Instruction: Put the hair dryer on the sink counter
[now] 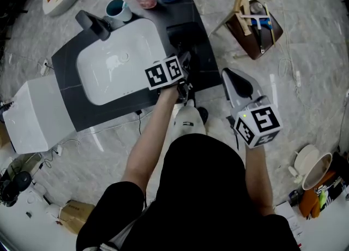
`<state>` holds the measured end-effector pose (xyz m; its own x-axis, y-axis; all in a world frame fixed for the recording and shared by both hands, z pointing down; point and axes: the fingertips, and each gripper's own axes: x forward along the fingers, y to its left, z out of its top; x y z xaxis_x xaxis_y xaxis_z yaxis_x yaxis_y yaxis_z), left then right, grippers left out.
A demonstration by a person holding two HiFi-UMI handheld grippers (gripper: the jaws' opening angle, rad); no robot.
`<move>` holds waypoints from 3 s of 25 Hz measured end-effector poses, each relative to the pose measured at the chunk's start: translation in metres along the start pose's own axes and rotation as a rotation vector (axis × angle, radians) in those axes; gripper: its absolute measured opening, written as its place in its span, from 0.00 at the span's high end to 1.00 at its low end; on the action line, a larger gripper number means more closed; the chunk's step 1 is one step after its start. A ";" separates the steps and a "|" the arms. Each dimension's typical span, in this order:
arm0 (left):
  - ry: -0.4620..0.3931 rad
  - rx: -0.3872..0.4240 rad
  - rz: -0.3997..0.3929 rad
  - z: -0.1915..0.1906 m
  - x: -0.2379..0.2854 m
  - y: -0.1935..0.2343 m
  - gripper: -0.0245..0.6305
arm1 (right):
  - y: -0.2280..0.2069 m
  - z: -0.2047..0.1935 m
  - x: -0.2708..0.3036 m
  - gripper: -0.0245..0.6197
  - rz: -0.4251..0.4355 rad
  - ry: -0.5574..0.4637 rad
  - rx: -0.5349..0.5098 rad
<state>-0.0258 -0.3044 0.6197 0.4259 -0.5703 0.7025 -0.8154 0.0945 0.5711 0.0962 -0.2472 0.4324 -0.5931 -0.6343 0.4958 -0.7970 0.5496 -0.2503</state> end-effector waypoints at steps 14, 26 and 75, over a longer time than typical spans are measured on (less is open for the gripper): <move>-0.053 0.009 -0.010 -0.047 -0.059 -0.014 0.60 | 0.032 -0.019 -0.053 0.95 0.044 -0.028 -0.041; -0.135 0.075 -0.013 -0.104 -0.135 -0.039 0.68 | 0.060 -0.036 -0.112 0.95 0.083 -0.088 -0.077; -0.585 0.575 -0.091 -0.117 -0.346 -0.170 0.96 | 0.129 -0.012 -0.205 0.95 0.183 -0.284 -0.259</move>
<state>0.0116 -0.0277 0.3290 0.3567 -0.9032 0.2387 -0.9286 -0.3147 0.1966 0.1166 -0.0392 0.3086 -0.7589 -0.6182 0.2045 -0.6421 0.7627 -0.0773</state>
